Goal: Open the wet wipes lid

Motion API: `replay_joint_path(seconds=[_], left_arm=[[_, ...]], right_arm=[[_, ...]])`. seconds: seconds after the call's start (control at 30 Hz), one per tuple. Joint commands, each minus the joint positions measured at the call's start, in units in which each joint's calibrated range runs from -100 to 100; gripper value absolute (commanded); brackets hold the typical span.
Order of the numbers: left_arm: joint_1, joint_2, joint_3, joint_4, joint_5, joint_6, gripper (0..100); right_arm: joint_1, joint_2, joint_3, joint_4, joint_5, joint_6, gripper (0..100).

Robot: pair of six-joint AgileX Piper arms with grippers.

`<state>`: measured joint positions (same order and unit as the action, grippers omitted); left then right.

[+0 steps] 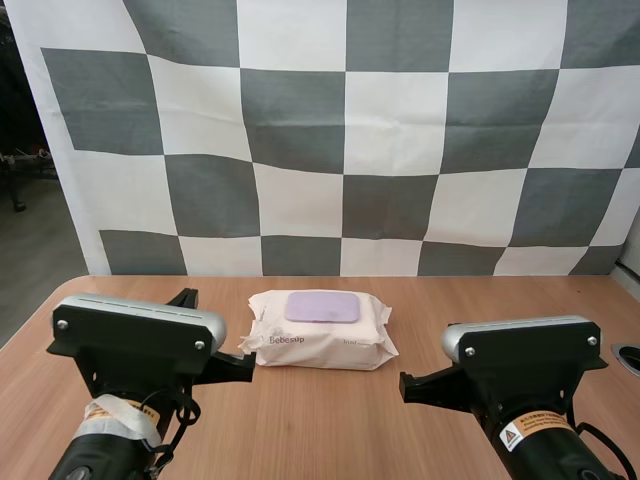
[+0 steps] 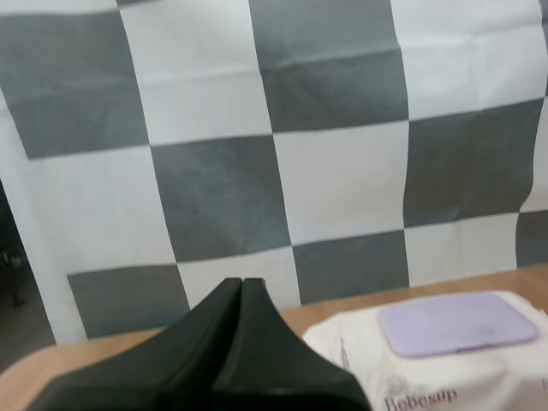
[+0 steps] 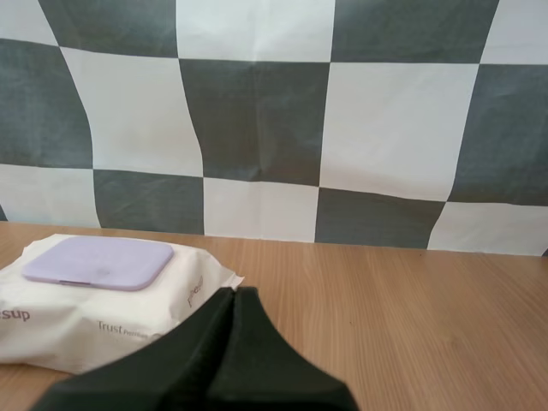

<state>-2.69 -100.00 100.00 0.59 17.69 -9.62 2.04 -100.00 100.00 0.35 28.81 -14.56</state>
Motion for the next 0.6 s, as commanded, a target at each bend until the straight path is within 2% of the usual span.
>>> replay_joint_path(seconds=[0.0, 0.13, 0.23, 0.37, 0.47, 0.57], left_arm=[[0.05, 0.0, 0.0, 3.21, -46.5, 2.52, 0], [0.05, 0.0, 0.0, 3.21, -52.6, 2.52, 0], [0.05, 0.0, 0.0, 3.21, -52.6, 2.52, 0], [0.05, 0.0, 0.0, 3.56, -58.22, 2.77, 0], [0.05, 0.0, 0.0, 3.56, -67.97, 3.98, 0], [0.05, 0.0, 0.0, 3.56, -71.5, 3.83, 0]], right_arm=[[0.01, 0.0, 0.0, 0.07, -35.63, -0.04, 0], [0.01, 0.0, 0.0, 0.12, -68.22, -0.04, 0], [0.01, 0.0, 0.0, 0.12, -82.7, -0.04, 0], [0.01, 0.0, 0.0, 0.12, -89.11, -0.04, 0], [0.01, 0.0, 0.0, 0.12, -91.21, -0.04, 0], [0.01, 0.0, 0.0, -0.35, -98.78, -0.04, 0]])
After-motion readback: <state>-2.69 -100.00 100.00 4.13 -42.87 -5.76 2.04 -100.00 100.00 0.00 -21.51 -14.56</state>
